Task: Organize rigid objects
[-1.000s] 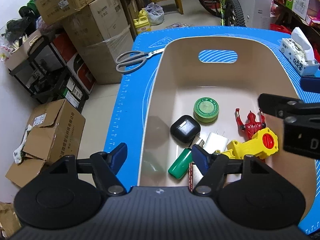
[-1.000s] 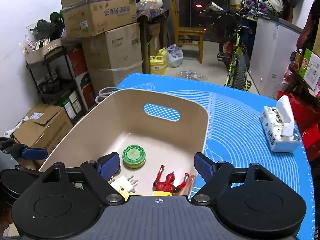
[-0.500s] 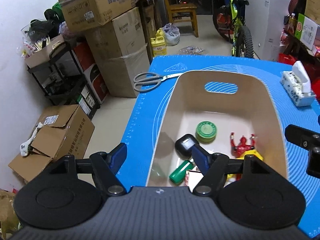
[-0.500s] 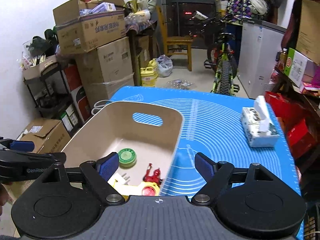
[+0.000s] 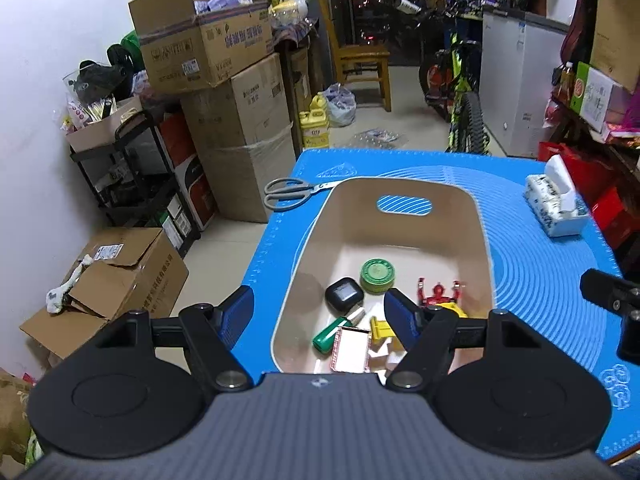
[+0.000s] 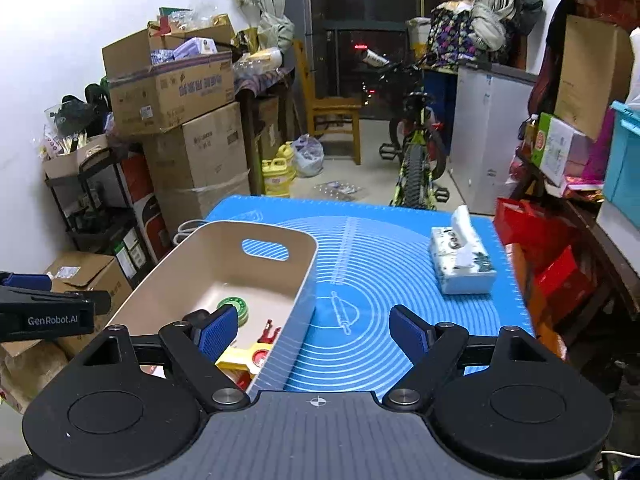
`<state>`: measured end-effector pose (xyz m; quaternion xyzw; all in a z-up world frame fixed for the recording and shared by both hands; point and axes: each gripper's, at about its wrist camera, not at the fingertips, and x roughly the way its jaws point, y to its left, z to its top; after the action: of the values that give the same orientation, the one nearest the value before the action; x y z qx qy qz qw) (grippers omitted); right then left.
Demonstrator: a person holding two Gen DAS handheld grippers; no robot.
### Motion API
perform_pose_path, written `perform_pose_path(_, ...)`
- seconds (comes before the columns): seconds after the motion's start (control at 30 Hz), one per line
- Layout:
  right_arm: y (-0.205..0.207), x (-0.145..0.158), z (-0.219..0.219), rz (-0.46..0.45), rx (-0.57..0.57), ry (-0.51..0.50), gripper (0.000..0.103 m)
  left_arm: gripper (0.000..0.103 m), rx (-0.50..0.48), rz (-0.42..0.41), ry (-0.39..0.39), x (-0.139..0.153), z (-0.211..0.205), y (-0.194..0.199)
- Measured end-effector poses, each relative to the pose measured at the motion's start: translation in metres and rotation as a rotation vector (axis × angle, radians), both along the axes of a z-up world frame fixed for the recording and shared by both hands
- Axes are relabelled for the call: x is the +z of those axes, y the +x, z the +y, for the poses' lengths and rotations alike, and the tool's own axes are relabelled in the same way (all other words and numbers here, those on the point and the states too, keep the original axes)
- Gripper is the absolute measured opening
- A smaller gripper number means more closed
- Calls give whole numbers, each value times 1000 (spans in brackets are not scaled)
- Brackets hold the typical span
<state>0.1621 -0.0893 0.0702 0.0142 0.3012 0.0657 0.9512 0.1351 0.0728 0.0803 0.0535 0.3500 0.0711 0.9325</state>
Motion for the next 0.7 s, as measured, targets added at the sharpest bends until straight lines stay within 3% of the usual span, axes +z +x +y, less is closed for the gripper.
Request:
perform_pose_path(0.3,-50,6,-13,-18,-22,-14,85,73,-38,-35,15,10,-20,-38)
perform_pose_path(0.7,-105,2,-31,-38,-48,17,85,76,-84,-68,25,3,-37,-87)
